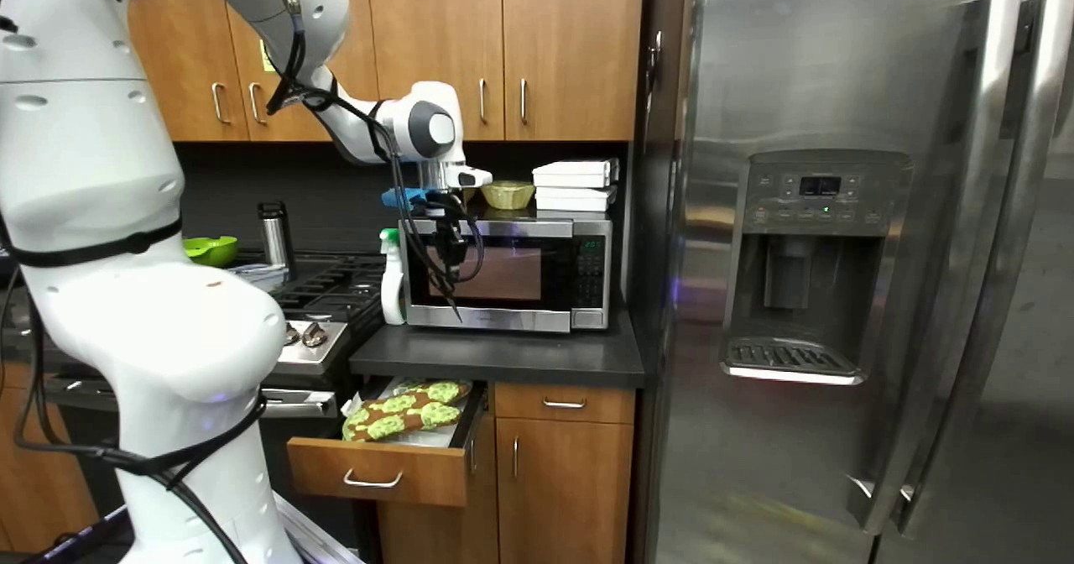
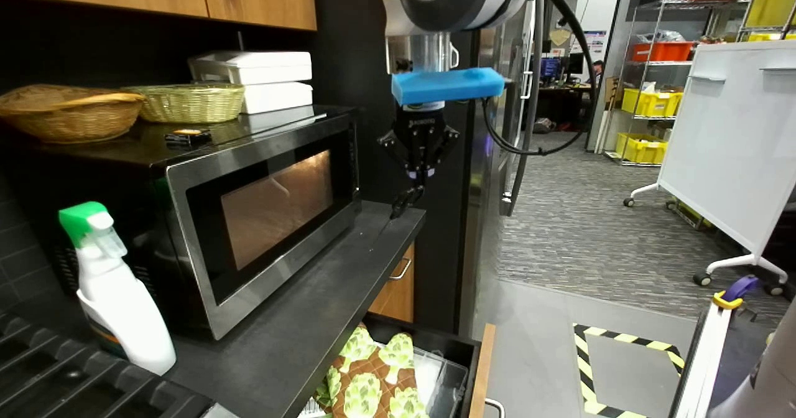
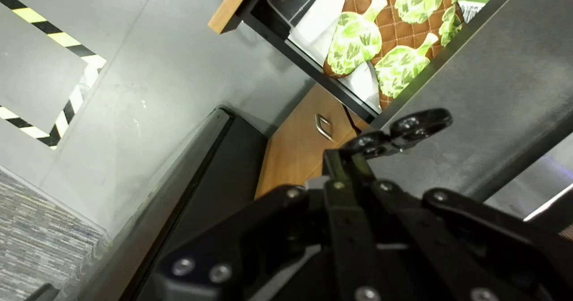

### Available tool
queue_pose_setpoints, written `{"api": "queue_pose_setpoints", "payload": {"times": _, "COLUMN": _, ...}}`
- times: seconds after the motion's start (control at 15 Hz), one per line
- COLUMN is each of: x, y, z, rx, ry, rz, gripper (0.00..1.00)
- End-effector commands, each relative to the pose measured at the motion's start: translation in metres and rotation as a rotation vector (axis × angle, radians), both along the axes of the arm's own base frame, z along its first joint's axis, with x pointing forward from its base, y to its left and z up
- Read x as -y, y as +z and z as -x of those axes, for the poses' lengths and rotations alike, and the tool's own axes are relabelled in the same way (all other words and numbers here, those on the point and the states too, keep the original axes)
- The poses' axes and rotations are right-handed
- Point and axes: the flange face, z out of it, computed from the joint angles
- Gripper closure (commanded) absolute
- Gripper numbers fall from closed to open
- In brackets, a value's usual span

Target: Put the scissors in the open drawer

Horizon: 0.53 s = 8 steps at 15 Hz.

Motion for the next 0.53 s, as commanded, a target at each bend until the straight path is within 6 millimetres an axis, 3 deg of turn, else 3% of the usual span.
{"api": "queue_pose_setpoints", "payload": {"times": 0.0, "x": -0.003, "y": -0.010, "z": 0.019, "rx": -0.013, "ry": -0.014, "rz": -0.025, "gripper": 0.98}}
{"api": "queue_pose_setpoints", "payload": {"times": 0.47, "x": -0.019, "y": -0.037, "z": 0.031, "rx": -0.033, "ry": -0.054, "rz": 0.004, "gripper": 0.98}}
